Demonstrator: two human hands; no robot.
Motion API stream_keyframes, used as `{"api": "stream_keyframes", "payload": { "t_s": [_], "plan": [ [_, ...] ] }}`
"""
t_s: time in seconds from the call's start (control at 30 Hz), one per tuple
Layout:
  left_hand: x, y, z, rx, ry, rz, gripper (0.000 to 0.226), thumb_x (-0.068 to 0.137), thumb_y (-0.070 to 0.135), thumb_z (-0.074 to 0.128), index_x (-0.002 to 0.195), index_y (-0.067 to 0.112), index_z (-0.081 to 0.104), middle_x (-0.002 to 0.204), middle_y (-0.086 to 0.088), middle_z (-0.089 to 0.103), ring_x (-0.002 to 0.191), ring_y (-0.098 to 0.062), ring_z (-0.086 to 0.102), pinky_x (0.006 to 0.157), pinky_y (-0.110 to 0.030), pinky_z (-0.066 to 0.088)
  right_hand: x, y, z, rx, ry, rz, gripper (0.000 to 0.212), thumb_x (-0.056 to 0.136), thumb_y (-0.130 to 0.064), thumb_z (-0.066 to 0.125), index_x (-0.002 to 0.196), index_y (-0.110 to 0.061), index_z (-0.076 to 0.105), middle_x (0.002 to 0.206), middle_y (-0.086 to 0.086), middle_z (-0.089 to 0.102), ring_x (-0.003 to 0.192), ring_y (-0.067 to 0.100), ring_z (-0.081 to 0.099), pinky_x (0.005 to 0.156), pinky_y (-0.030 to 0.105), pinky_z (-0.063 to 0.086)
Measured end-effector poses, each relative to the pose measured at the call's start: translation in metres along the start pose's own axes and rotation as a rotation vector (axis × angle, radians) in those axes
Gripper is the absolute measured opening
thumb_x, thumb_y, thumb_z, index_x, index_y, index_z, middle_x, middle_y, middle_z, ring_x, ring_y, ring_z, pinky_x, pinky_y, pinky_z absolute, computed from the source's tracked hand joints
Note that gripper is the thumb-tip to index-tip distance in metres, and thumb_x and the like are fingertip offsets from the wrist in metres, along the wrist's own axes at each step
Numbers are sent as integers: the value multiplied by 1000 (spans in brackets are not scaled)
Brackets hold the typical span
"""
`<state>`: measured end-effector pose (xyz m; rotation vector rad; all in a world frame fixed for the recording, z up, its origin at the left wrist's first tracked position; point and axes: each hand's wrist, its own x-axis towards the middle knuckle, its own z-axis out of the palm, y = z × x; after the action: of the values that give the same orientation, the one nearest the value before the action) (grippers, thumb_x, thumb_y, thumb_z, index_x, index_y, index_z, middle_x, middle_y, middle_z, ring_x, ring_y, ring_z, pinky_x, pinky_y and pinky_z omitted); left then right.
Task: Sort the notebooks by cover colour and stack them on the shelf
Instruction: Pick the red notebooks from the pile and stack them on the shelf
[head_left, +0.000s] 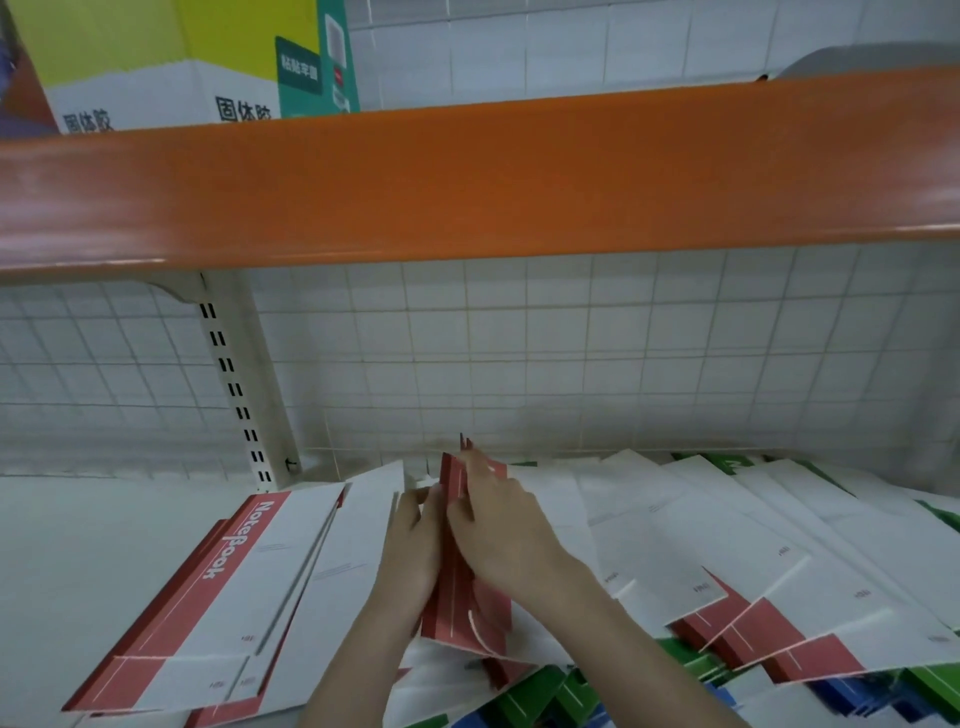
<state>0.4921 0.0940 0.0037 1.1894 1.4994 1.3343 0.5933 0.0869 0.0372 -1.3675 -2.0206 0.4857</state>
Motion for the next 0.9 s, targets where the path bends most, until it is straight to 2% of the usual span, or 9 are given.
{"api": "stream_keyframes", "payload": {
  "t_s": [0.1, 0.2, 0.3, 0.37, 0.47, 0.57, 0.67, 0.77, 0.9],
  "plan": [
    [-1, -1, -3, -15, -126, -71, 22, 97, 34, 48, 110, 20, 58, 93, 5, 65, 77, -3, 64, 56, -13, 45, 0, 5, 2, 58, -9, 18, 47, 95, -17, 37, 141, -21, 25, 68, 0, 52, 59, 18, 52, 58, 29, 43],
    [0, -7, -7, 13, -173, -94, 32, 87, 9, 61, 119, 10, 55, 97, -7, 69, 78, -18, 70, 58, -22, 51, 0, 16, -4, 117, -91, 65, 54, 93, -10, 37, 143, -23, 23, 64, -2, 50, 54, 12, 47, 54, 26, 40],
    [2, -7, -8, 35, -144, -59, 33, 85, -2, 58, 117, 5, 59, 97, -12, 68, 77, -19, 70, 56, -21, 50, -3, 24, -15, 159, -91, 99, 44, 92, -8, 40, 135, -20, 41, 96, 6, 65, 76, 18, 61, 64, 29, 49],
    [0, -4, -9, -39, -117, -31, 26, 86, -3, 57, 109, 7, 64, 93, -11, 68, 69, -16, 70, 50, -18, 49, -5, 34, -23, 40, -21, 126, 38, 94, -12, 43, 131, -17, 45, 122, 7, 59, 100, 19, 61, 79, 27, 51],
    [-3, 0, -12, -213, -82, -13, 24, 88, 4, 60, 104, 21, 63, 100, -8, 69, 78, -22, 71, 59, -30, 55, -3, 50, -39, -67, 97, 225, 40, 95, -24, 48, 132, -10, 41, 123, 7, 54, 106, 20, 57, 82, 27, 47],
    [-4, 5, -11, -299, -64, 83, 30, 91, 10, 59, 109, 34, 56, 104, -1, 70, 89, -22, 70, 73, -40, 57, -1, 56, -52, 316, 75, 314, 30, 95, -29, 51, 119, -11, 52, 109, 1, 63, 90, 10, 60, 66, 17, 47],
    [-6, 16, -6, -317, -122, 255, 39, 93, 8, 53, 119, 37, 47, 101, 4, 70, 89, -16, 70, 67, -31, 58, -4, 54, -55, 706, 136, 269, 31, 93, -25, 54, 125, -23, 55, 119, -6, 63, 112, 12, 57, 91, 26, 44],
    [-5, 23, 0, -329, -157, 365, 37, 94, 7, 52, 120, 33, 47, 104, 7, 68, 94, -16, 68, 72, -32, 58, -7, 49, -58, 812, 314, 209, 47, 91, -29, 57, 137, -27, 46, 130, -13, 55, 121, 8, 49, 98, 28, 37],
    [-9, 28, 5, -316, -129, 388, 28, 82, 34, 69, 107, 42, 59, 101, 10, 70, 89, -12, 70, 63, -19, 55, -11, 47, -52, 823, 417, 172, 66, 85, -51, 53, 145, -34, 31, 139, -19, 38, 119, -5, 34, 90, 15, 29]
  ]
}}
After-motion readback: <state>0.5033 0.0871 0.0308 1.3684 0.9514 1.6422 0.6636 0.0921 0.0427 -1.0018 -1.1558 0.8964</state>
